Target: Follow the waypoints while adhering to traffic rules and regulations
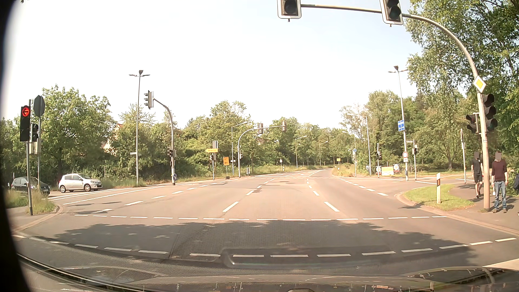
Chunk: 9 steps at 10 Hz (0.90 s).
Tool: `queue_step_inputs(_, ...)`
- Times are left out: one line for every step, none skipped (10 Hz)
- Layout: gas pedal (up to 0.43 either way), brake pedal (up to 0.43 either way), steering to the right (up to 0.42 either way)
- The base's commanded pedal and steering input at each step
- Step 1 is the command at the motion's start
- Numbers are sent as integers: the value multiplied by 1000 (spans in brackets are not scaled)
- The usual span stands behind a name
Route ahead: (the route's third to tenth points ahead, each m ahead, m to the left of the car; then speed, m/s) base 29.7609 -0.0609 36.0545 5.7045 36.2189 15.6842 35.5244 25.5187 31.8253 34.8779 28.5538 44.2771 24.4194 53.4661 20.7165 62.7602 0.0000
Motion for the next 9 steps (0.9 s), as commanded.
queue_step_inputs(0, 232, -3)
queue_step_inputs(0, 238, -3)
queue_step_inputs(0, 238, -3)
queue_step_inputs(0, 232, -3)
queue_step_inputs(0, 238, -3)
queue_step_inputs(0, 238, -3)
queue_step_inputs(0, 232, -3)
queue_step_inputs(0, 232, -3)
queue_step_inputs(0, 232, -3)
